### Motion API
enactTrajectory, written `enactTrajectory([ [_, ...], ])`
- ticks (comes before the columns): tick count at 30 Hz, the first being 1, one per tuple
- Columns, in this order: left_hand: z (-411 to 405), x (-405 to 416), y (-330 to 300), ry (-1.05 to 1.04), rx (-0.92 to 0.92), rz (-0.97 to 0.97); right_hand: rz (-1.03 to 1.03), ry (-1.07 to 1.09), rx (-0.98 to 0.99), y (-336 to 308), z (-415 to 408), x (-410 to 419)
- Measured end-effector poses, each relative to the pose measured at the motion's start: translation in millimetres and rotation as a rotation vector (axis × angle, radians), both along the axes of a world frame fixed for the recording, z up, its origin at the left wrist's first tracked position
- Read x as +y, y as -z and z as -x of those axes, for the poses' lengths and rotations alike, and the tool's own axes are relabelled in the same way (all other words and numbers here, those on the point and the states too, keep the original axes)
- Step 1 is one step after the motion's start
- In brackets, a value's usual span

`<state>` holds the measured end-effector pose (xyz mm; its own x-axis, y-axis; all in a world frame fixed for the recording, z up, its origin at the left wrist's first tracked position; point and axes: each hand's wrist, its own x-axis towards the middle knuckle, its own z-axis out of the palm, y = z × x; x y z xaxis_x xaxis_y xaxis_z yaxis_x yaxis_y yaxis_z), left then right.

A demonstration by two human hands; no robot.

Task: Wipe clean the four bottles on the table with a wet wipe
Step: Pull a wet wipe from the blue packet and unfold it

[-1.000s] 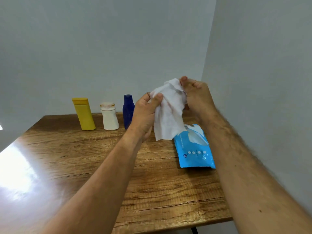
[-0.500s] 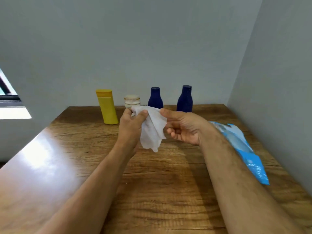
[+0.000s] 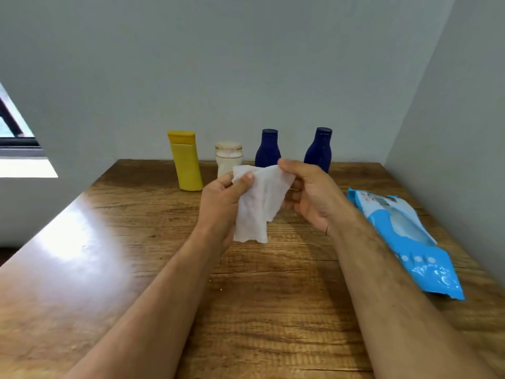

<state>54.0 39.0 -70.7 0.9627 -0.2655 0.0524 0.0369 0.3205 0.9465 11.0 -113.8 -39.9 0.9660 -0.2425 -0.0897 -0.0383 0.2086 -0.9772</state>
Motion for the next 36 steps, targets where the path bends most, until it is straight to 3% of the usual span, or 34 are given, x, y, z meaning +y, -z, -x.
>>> enactTrajectory([
  [5,9,-1,1,0.043,0.099,0.129,-0.143,-0.112,0.010,5,10,3],
  [9,14,5,-9,0.090,-0.034,0.055,-0.155,-0.057,-0.121,0,12,-1],
  [11,20,10,-14,0.016,-0.365,-0.116,-0.085,-0.027,-0.244,-5,13,-2],
  [14,25,15,-12,-0.314,-0.992,-0.330,0.021,-0.034,-0.426,-8,16,-5],
  [16,19,17,-10,-0.458,-1.124,-0.356,0.098,-0.035,-0.507,-9,15,-8],
  [19,3,16,-5,-0.441,-0.998,-0.400,0.239,-0.010,-0.567,-8,12,-13],
  [23,2,11,0,-0.324,-0.815,-0.226,0.521,0.052,-0.606,-2,17,-11],
  [27,11,25,-5,-0.414,-1.096,-0.281,0.695,0.187,-0.776,-1,22,-3],
  [29,8,28,-9,-0.374,-1.102,-0.276,0.741,0.218,-0.850,-3,22,-4],
  [33,-6,30,-14,-0.131,-0.826,-0.192,0.681,0.169,-0.739,-8,20,-8],
  [36,-1,26,-16,-0.075,-0.622,-0.151,0.637,0.182,-0.611,-5,18,-9],
])
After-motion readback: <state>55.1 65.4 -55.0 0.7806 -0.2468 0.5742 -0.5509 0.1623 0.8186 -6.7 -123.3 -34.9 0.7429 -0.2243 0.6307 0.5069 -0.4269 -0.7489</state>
